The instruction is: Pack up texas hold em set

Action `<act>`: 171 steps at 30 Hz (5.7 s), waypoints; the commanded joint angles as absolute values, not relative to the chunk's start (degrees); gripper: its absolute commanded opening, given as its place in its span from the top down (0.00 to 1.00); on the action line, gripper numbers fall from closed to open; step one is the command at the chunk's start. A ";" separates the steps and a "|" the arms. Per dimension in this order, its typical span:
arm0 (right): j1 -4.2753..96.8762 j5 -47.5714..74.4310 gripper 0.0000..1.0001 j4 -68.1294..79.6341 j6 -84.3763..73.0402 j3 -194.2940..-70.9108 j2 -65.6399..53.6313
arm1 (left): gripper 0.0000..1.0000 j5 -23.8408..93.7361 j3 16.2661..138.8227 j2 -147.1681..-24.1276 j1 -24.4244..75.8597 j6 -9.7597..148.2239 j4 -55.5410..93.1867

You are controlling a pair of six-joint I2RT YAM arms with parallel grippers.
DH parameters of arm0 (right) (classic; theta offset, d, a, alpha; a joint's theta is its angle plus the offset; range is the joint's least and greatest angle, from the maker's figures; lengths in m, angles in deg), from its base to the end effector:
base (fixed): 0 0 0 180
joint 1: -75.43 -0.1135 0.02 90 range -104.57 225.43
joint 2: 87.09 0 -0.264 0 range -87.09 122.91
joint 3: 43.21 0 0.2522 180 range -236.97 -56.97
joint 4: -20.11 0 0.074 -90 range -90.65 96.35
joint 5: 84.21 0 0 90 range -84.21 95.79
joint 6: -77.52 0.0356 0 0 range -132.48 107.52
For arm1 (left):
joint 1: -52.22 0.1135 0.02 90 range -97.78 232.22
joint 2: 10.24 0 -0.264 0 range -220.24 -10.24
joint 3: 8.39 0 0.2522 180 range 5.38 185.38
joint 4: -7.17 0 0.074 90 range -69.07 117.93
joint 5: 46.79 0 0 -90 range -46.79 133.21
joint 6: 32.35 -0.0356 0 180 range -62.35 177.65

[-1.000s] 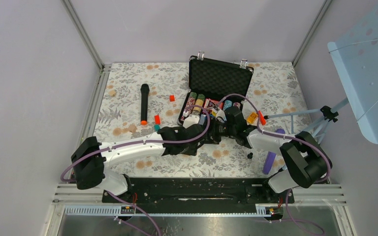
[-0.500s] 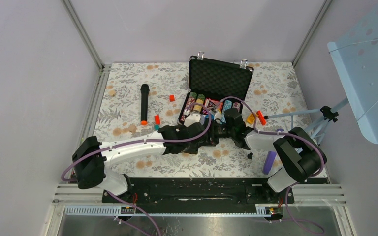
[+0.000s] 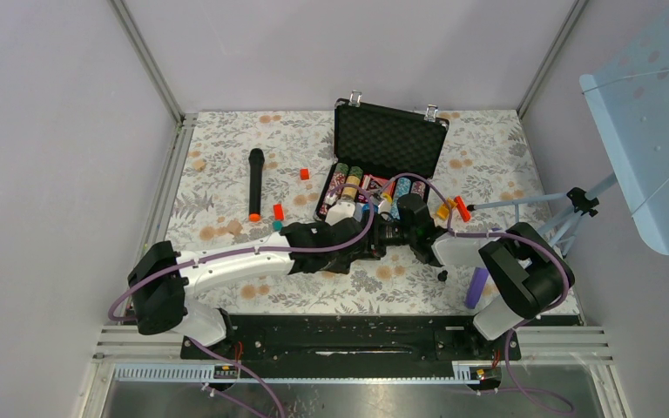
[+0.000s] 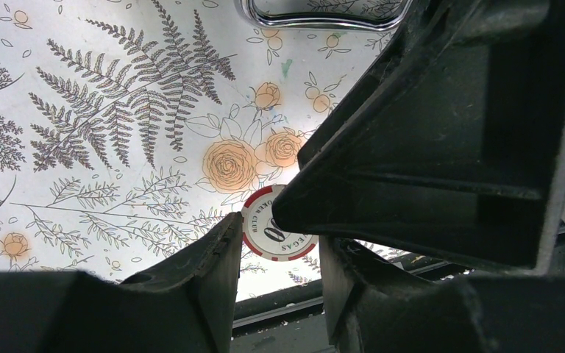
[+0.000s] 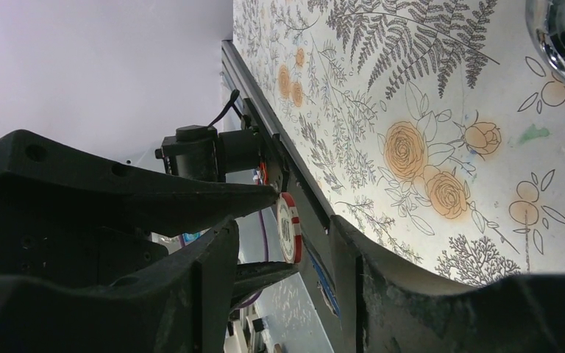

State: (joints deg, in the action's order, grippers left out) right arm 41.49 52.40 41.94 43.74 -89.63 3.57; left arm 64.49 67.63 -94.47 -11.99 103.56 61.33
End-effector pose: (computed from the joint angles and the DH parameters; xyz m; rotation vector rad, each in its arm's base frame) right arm 0.2301 0.1860 0.1640 -0.1991 2.3021 1.7276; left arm 0.1390 -0.2580 0.2452 0.2900 2.5434 -0.2403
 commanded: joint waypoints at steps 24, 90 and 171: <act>39.28 55.36 0.48 46.23 44.65 -89.95 5.80 | 0.64 66.41 71.62 -93.79 -12.25 102.92 60.58; 38.25 46.10 0.90 29.61 34.78 -93.37 -2.15 | 0.45 67.55 59.96 -80.77 7.32 103.09 62.99; 39.88 40.72 0.76 10.46 23.88 -93.95 -15.35 | 0.57 66.12 56.62 -104.81 13.92 111.61 48.96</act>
